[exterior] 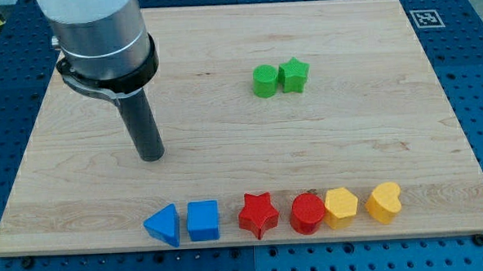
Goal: Move your arm to the left of the green blocks
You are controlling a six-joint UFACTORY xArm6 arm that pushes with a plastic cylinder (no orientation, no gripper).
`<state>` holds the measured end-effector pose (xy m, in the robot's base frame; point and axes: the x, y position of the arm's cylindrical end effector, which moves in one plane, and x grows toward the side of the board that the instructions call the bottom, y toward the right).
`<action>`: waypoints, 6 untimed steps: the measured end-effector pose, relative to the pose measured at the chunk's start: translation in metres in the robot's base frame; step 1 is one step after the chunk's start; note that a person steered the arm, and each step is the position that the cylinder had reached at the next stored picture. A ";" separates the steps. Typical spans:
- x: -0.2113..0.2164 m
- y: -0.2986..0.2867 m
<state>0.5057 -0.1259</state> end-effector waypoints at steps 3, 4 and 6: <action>0.000 -0.001; -0.042 -0.007; -0.071 -0.007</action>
<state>0.4347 -0.1330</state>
